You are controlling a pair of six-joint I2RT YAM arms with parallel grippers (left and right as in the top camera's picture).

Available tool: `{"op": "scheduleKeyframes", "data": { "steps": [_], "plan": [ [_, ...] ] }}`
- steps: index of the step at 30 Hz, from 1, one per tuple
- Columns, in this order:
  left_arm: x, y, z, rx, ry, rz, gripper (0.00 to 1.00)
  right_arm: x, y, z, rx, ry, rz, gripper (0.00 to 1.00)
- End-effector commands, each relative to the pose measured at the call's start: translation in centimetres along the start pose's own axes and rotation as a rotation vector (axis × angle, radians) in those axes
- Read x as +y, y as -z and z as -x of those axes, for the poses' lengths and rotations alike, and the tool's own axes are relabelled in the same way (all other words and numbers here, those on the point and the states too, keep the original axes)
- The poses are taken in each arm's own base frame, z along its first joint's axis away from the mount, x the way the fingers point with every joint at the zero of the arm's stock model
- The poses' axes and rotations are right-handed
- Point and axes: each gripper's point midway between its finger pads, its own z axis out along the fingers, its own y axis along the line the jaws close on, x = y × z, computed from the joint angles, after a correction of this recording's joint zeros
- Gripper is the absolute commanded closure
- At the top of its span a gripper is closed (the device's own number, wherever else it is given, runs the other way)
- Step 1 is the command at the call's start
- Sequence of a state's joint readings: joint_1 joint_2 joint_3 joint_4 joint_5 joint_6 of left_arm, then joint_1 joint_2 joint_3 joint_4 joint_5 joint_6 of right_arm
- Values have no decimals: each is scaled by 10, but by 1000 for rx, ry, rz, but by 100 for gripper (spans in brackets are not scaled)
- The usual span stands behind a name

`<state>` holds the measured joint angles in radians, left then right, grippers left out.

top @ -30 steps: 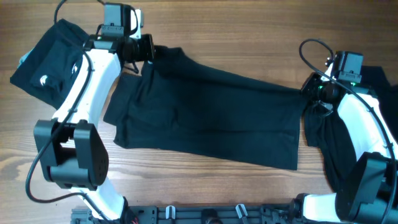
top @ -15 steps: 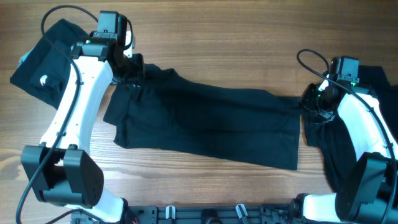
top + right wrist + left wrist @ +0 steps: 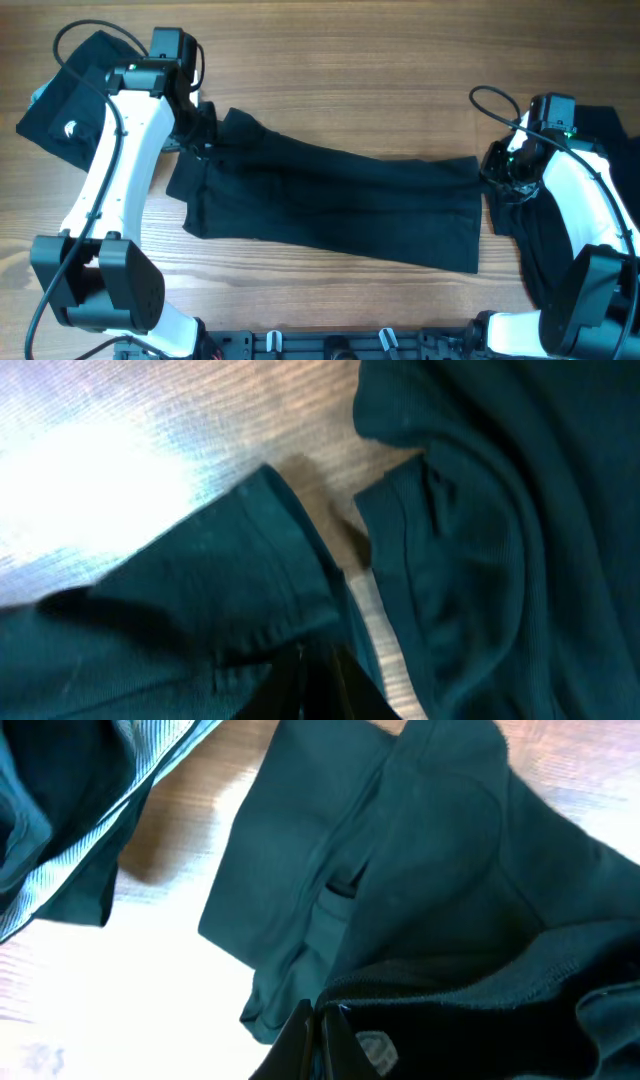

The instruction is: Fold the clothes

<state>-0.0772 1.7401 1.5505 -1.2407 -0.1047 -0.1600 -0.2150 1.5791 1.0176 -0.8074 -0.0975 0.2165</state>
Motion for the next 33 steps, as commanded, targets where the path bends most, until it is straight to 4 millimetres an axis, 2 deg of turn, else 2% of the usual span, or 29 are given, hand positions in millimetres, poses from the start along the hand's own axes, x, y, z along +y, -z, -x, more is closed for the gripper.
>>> {"op": "scheduleKeyframes", "data": {
  "steps": [1, 2, 3, 4, 5, 8, 9, 11, 13, 14, 18, 21, 23, 25, 26, 33],
  "plan": [
    [10, 6, -2, -2, 21, 31, 96, -4, 0, -8, 34, 22, -9, 82],
    [10, 6, -3, 3, 20, 32, 96, -6, 0, -10, 40, 20, -20, 61],
    [10, 6, -4, 4, 20, 32, 96, -10, 0, -12, 49, 18, -40, 27],
    [10, 6, -4, 4, 20, 32, 96, -13, 0, -14, 52, 17, -56, 12],
    [10, 6, -4, 4, 20, 32, 96, -13, 0, -13, 51, 18, -58, 7],
    [10, 6, -4, 4, 20, 31, 96, -5, 0, -9, 36, 19, -13, 7],
    [10, 6, -4, 5, 20, 31, 96, -2, 0, -6, 27, 21, 4, 9],
    [10, 6, -4, 4, 20, 31, 96, 4, 0, -4, 16, 21, 35, 23],
    [10, 6, -4, 4, 20, 31, 96, 1, -3, -5, 19, -5, 23, 29],
    [10, 6, -4, 5, 20, 31, 96, 0, -6, -7, 23, -10, 21, 36],
    [10, 6, -4, 4, 20, 31, 96, 1, -27, -31, 72, -42, 54, 41],
    [10, 6, -4, 4, 20, 31, 96, 7, -35, -40, 86, -46, 105, 53],
    [10, 6, -4, 3, 20, 31, 96, 12, -36, -39, 80, -45, 136, 69],
    [10, 6, -3, 1, 20, 31, 96, 13, -36, -36, 68, -43, 139, 89],
    [10, 6, -3, 1, 20, 31, 96, 14, -36, -35, 67, -43, 144, 96],
    [17, 7, 0, -13, 22, 70, 96, 24, -21, -27, 38, -21, 191, 96]
  ]
}}
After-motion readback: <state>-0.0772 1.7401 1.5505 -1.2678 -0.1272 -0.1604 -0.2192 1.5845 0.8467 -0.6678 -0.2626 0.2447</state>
